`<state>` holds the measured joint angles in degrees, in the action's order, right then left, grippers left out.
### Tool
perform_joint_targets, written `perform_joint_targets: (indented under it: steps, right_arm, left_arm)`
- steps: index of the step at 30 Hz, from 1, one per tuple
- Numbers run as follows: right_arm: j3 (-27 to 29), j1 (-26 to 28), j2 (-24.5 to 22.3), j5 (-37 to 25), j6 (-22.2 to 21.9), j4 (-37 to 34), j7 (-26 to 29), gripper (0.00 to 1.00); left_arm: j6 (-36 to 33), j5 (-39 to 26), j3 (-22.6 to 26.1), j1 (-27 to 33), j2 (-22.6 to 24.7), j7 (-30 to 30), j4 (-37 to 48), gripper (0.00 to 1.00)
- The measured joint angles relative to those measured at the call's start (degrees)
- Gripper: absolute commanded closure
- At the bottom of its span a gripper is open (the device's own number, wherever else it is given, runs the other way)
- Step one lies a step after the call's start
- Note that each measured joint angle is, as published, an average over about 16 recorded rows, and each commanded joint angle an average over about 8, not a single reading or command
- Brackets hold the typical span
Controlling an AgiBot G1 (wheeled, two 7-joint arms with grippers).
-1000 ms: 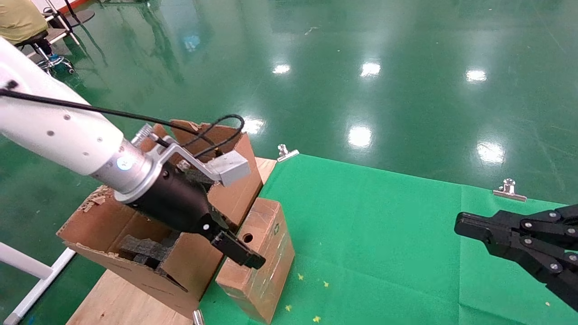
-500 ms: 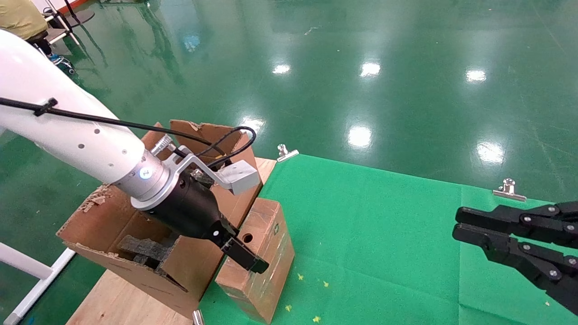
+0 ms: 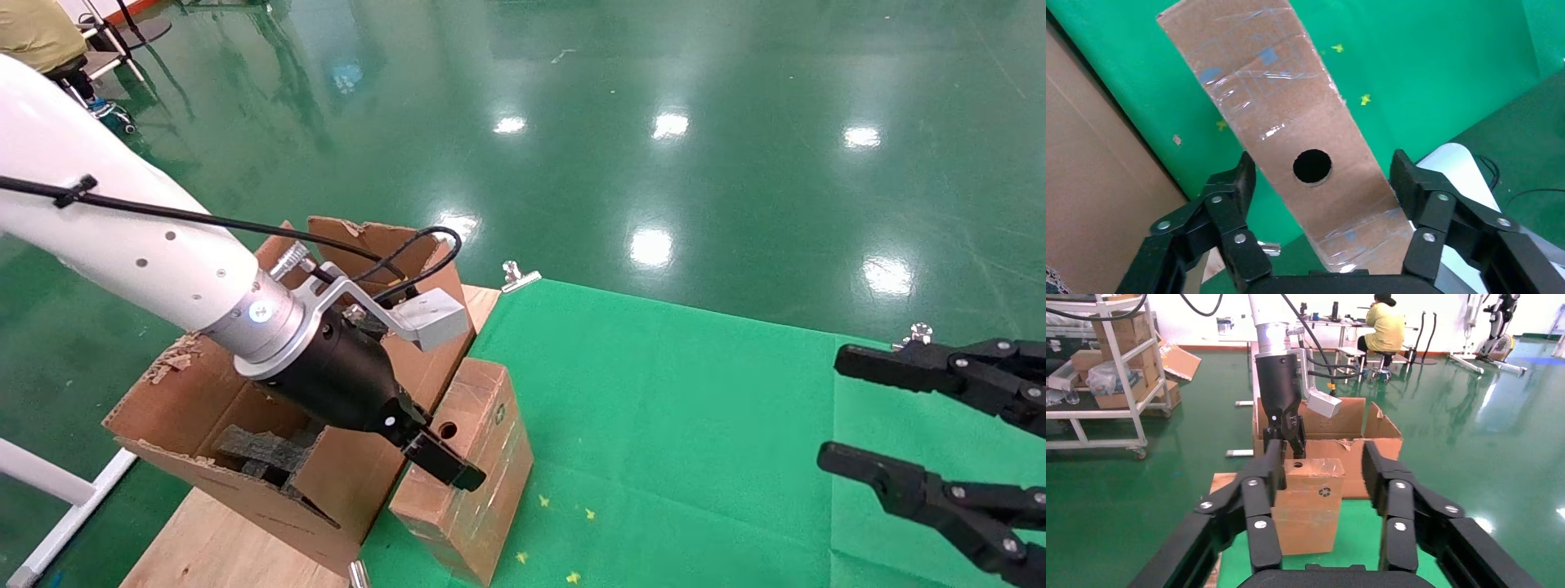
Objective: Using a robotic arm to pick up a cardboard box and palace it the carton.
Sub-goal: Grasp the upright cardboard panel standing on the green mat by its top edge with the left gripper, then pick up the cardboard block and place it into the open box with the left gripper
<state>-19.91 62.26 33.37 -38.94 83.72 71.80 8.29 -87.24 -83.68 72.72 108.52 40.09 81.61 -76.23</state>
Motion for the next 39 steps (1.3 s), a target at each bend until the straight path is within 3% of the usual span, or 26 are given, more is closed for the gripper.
perform_joint_targets:
  steps: [14, 21, 29, 39]
  right_arm:
    - [0.0, 0.0, 0.0, 0.0, 0.0, 0.0, 0.0, 0.00]
    - [0.0, 0.0, 0.0, 0.0, 0.0, 0.0, 0.0, 0.00]
    - [0.0, 0.0, 0.0, 0.0, 0.0, 0.0, 0.0, 0.00]
    - [0.0, 0.0, 0.0, 0.0, 0.0, 0.0, 0.0, 0.00]
  left_arm:
    - [-0.1, 0.3, -0.2, 0.0, -0.1, -0.3, 0.1, 1.00]
    - [0.1, 1.9, -1.4, 1.2, -0.2, -3.2, 1.2, 1.00]
    - [0.1, 4.5, -5.3, 6.9, -0.7, -11.6, 7.9, 1.00]
    - [-0.6, 1.3, -9.5, 20.2, -1.1, -26.3, 26.4, 1.00]
